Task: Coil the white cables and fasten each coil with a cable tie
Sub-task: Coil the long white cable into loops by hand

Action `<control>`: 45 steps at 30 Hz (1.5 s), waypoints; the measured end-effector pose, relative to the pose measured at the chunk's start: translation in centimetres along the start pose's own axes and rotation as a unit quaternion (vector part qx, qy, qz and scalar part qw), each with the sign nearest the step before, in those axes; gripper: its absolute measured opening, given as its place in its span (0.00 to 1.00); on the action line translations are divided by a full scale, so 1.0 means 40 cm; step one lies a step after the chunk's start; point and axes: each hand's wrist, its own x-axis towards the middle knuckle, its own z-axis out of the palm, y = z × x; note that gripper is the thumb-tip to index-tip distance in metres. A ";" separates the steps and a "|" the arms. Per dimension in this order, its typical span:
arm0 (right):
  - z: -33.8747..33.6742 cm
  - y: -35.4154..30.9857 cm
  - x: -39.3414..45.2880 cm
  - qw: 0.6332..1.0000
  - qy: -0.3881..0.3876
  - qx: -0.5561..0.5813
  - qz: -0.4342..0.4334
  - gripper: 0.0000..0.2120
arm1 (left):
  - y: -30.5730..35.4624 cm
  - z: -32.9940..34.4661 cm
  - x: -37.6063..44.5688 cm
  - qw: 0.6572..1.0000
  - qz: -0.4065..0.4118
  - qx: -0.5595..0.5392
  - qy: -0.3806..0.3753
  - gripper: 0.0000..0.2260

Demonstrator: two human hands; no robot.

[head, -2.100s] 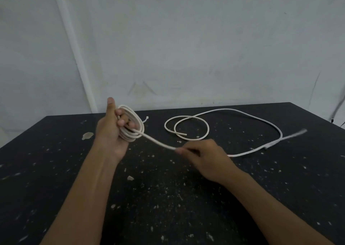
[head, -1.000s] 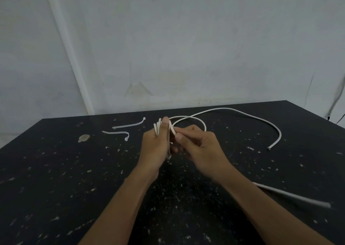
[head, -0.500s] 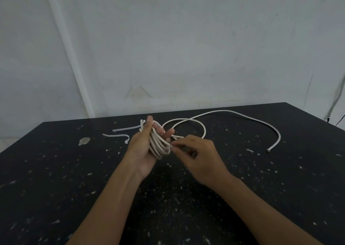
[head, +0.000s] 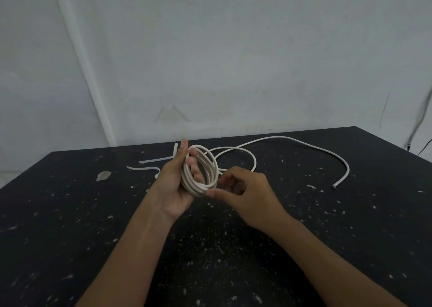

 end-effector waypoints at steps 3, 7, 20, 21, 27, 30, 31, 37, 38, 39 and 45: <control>-0.008 0.000 -0.002 0.999 -0.039 -0.013 0.019 0.30 | 0.002 -0.005 -0.003 1.000 0.004 0.004 -0.023 0.11; -0.015 -0.009 -0.007 0.995 -0.096 0.016 0.030 0.65 | -0.006 -0.001 -0.019 0.986 0.014 0.154 -0.054 0.11; 0.020 0.020 0.004 0.989 -0.086 0.107 -0.047 0.51 | -0.035 0.039 -0.051 0.967 -0.082 0.212 -0.115 0.22; 0.016 0.018 0.006 0.990 -0.095 0.087 -0.051 0.52 | -0.032 0.038 -0.051 0.967 -0.088 0.211 -0.111 0.23; -0.013 0.004 0.000 0.987 -0.134 -0.060 -0.062 0.56 | -0.030 0.033 -0.041 0.970 -0.123 0.192 -0.080 0.20; -0.010 0.005 0.003 0.987 -0.105 -0.093 -0.080 0.47 | -0.031 0.028 -0.036 0.971 -0.127 0.185 -0.078 0.21; -0.009 0.007 0.004 0.988 -0.090 -0.093 -0.089 0.44 | -0.032 0.026 -0.036 0.971 -0.127 0.186 -0.078 0.21; 0.011 0.018 0.001 0.991 -0.034 -0.073 -0.108 0.43 | -0.027 0.015 -0.030 0.965 -0.109 0.213 -0.105 0.18; 0.016 0.018 0.000 0.993 -0.037 -0.059 -0.098 0.46 | -0.027 0.014 -0.028 0.965 -0.104 0.214 -0.108 0.18; 0.020 0.017 -0.001 0.994 -0.046 -0.047 -0.084 0.49 | -0.028 0.013 -0.025 0.966 -0.097 0.215 -0.105 0.18; -0.018 0.016 0.006 0.984 -0.097 -0.130 0.071 0.49 | -0.003 -0.023 0.006 0.991 -0.001 0.134 -0.028 0.15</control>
